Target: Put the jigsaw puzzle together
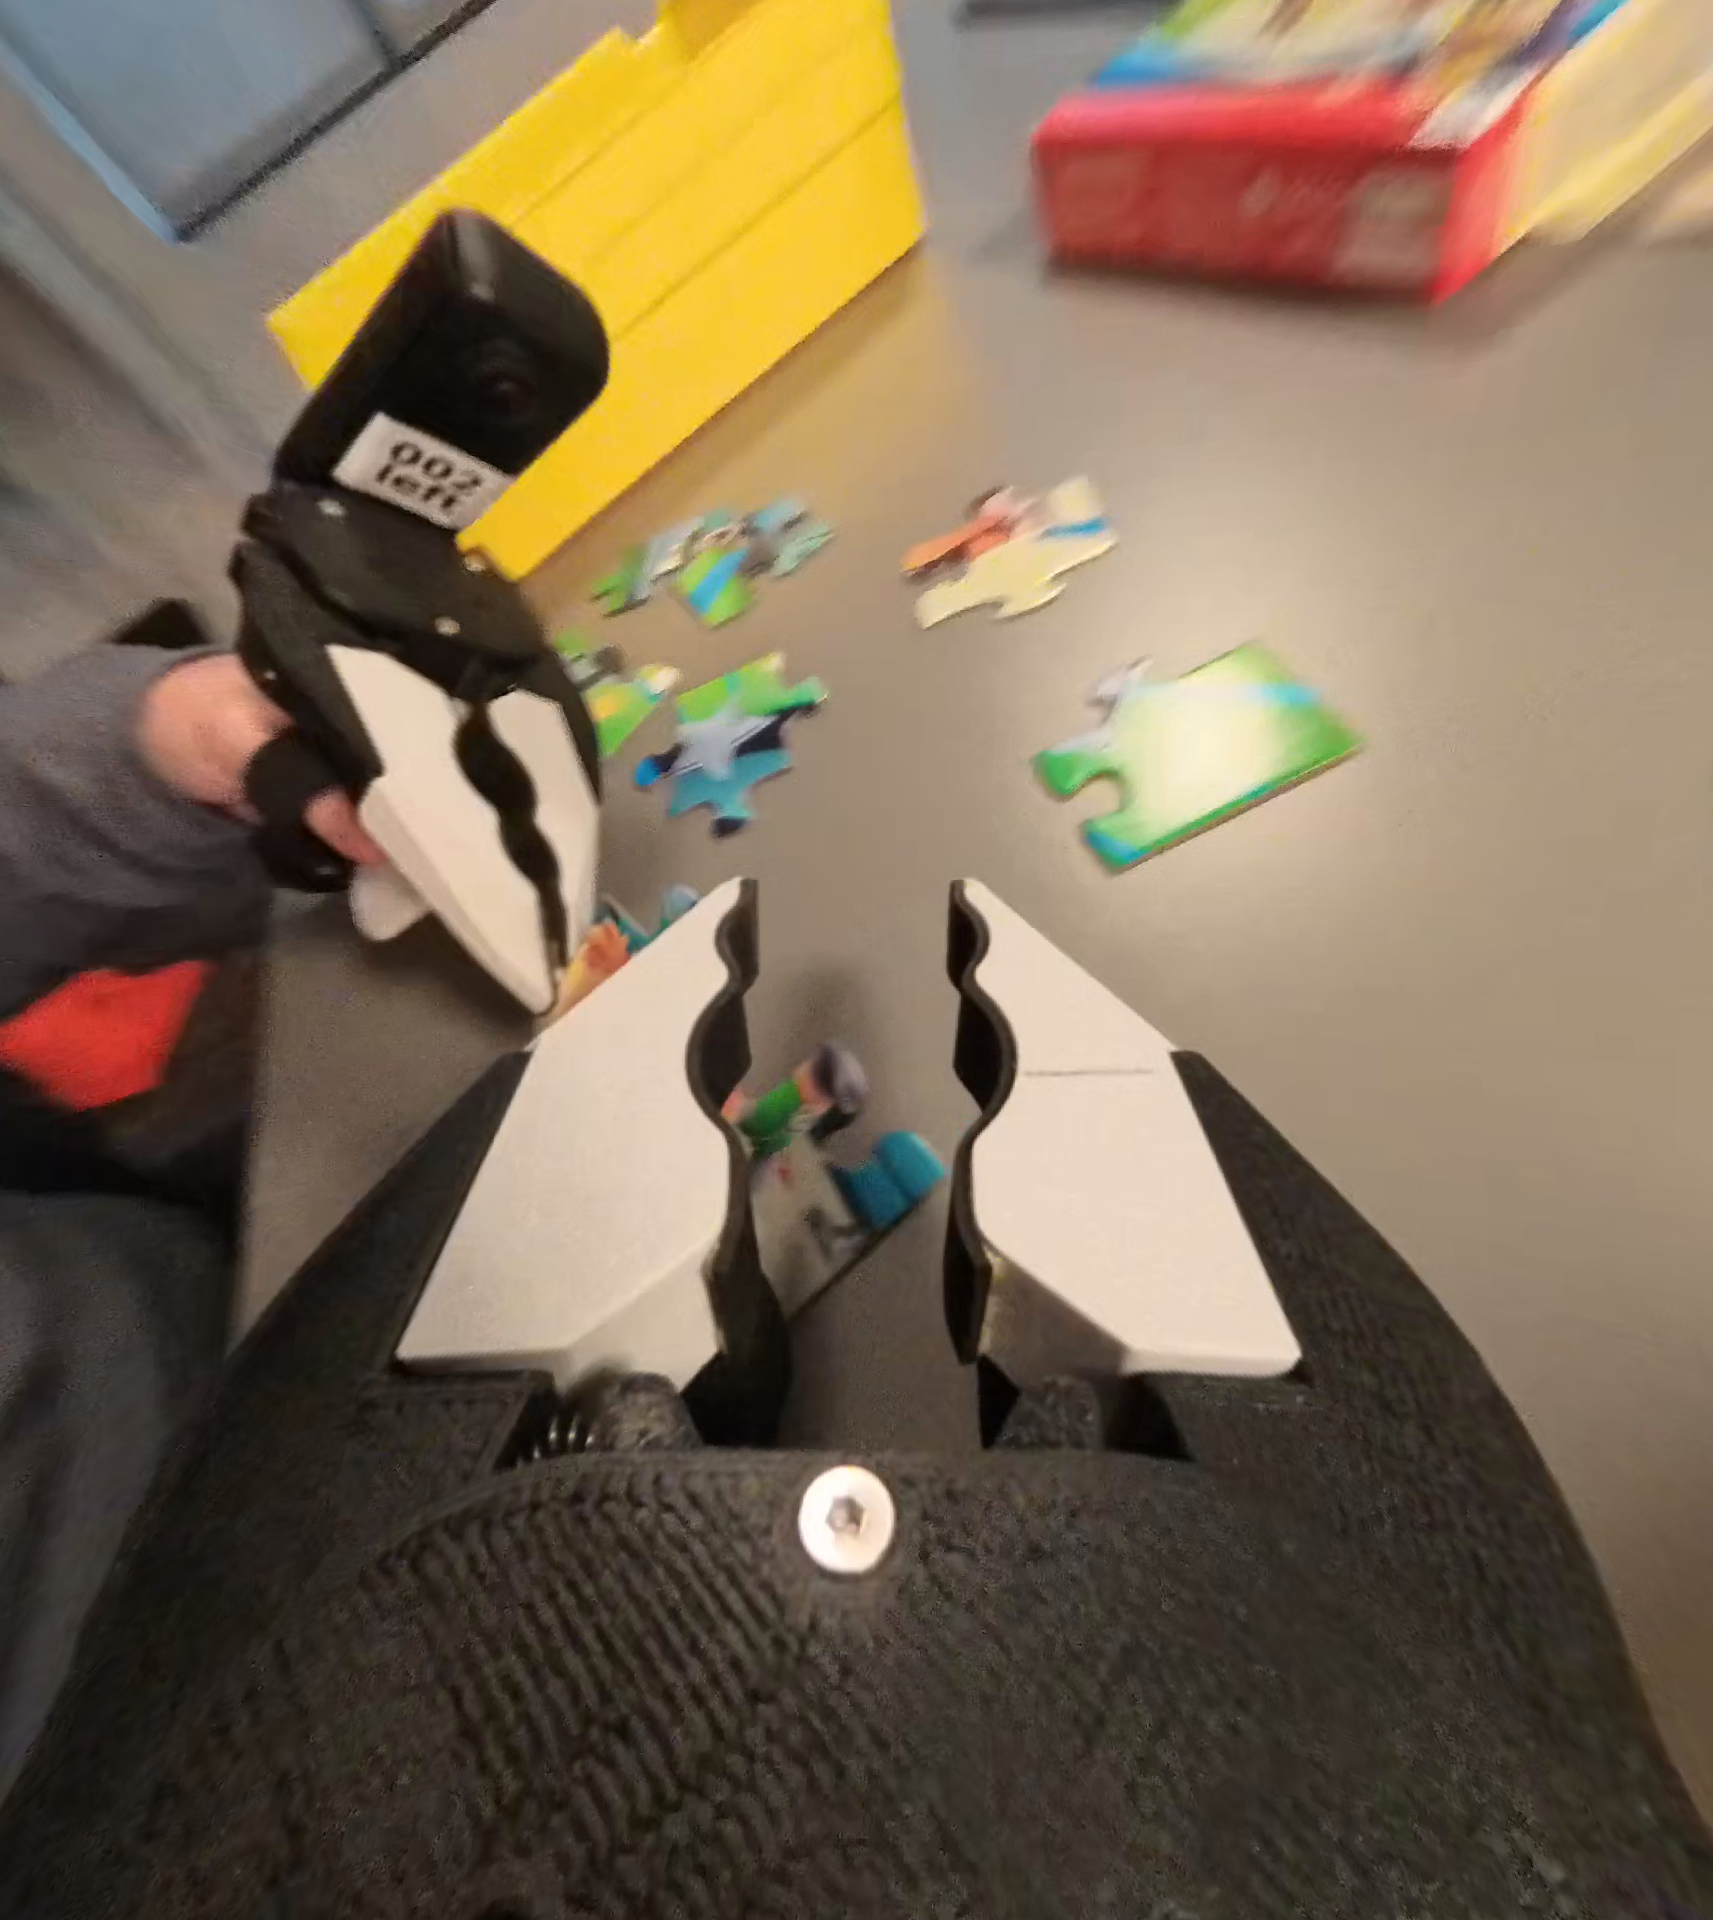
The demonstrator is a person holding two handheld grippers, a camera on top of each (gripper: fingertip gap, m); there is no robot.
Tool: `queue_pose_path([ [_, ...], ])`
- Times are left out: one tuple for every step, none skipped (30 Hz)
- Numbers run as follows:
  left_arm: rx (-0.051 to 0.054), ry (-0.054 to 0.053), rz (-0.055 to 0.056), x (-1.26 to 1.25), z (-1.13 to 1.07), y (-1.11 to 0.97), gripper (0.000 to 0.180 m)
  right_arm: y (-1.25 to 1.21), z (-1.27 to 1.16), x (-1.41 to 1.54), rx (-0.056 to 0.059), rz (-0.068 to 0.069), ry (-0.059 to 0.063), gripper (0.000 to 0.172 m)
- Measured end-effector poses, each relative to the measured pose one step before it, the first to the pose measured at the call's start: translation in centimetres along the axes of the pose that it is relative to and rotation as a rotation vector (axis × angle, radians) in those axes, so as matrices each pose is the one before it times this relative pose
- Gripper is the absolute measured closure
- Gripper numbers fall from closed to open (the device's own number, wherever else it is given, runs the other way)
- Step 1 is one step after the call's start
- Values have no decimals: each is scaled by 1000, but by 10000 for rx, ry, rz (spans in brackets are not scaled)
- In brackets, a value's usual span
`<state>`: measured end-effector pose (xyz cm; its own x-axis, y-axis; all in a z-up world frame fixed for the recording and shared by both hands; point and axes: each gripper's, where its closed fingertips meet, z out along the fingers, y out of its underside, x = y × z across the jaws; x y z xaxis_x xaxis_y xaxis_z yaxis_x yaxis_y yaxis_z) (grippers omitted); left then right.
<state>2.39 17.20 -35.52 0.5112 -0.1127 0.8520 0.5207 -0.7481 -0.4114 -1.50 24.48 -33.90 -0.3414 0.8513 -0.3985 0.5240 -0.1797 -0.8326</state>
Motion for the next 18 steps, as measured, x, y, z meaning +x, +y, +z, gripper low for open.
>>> queue_pose_path([
  [-69,-60,-177,-276,172,42,180,-497,-439,468,430,-636,598,141],
  [61,33,-182,-108,119,-105,180,-362,-361,212,335,-527,421,143],
  [44,13,-135,-101,94,-77,180,-220,-300,146,233,-491,386,143],
  [39,-17,-99,-129,84,-81,180,-67,-306,59,116,-458,339,144],
  [32,-17,-72,-83,84,-61,180,189,-297,-150,-86,-376,218,145],
  [-6,-64,-33,-69,69,-7,180,336,-336,-333,-214,-360,121,147],
  [-24,-110,-10,-112,36,11,180,399,-363,-409,-193,-408,106,150],
  [-16,-123,0,-141,27,2,179,422,-355,-522,-135,-406,66,154],
  [-21,-97,-18,-119,11,12,179,353,-299,-754,-49,-367,-80,162],
  [-25,-102,-19,-137,22,30,179,331,-197,-987,-20,-304,-254,167],
  [-50,-107,2,-149,37,54,178,417,-72,-890,-124,-208,-259,170],
  [-43,-108,-2,-131,41,29,178,503,46,-590,-218,-157,-147,170],
  [-45,-97,20,-90,37,16,177,387,87,-359,-220,-165,-68,170],
  [-73,-81,59,-30,1,28,177,93,68,-227,-83,-199,-16,170],
  [-57,-61,56,3,0,-4,177,-72,82,-179,12,-191,-1,170],
  [-67,-88,33,-24,4,-20,177,19,98,-202,-41,-163,-29,171],
  [-61,-111,82,-47,15,-49,176,132,120,-171,-115,-135,-35,172],
  [-63,-109,95,-31,2,-42,176,128,112,-190,-111,-128,-49,172],
])
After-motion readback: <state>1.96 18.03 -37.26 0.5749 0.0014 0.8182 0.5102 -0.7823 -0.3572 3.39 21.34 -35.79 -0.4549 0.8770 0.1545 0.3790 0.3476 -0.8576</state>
